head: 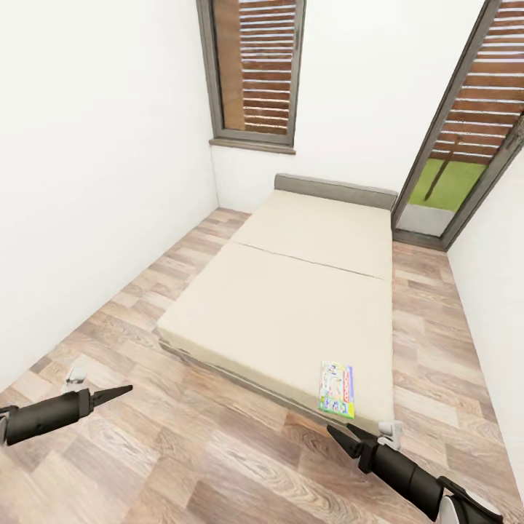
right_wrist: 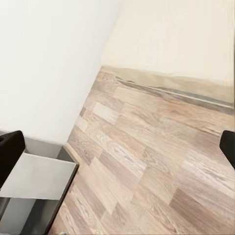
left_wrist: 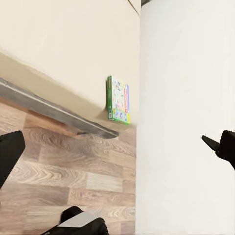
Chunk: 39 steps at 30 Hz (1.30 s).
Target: Put all the toys in the child's room - the three board games (two on the bed and one on the table), the two jigsaw puzzles on the table, and the tennis ball on the table - inside the toy box on the table in the child's room.
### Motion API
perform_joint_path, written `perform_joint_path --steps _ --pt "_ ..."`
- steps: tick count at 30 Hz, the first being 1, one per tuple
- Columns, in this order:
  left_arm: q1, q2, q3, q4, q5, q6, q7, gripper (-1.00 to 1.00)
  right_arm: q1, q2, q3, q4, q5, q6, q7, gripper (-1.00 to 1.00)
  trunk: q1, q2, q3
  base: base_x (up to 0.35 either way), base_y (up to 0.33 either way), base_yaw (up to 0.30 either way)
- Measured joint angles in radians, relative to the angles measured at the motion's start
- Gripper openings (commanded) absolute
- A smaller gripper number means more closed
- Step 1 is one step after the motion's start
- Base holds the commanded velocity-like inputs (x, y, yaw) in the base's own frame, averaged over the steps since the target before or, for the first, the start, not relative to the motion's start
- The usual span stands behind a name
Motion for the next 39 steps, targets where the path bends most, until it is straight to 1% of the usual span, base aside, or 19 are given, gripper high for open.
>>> perform_joint_path --steps 6,11,39 --pt "0.0 0.0 0.0 0.0 0.001 0.0 0.0 1.0 0.0 0.0 0.0 0.0 0.0 0.0 0.002 1.0 0.0 0.0 0.004 0.229 0.188 -0.276" --pt "0.0 0.001 0.0 0.0 0.001 0.0 0.0 1.0 0.0 0.0 -0.001 -0.001 0.0 0.0 0.002 1.0 0.0 0.0 0.008 0.099 0.077 -0.269" --pt "0.0 0.0 0.0 0.0 0.001 0.0 0.0 1.0 0.0 0.002 0.0 -0.002 0.001 0.0 0.003 1.0 0.0 0.0 0.035 0.008 0.007 -0.253"
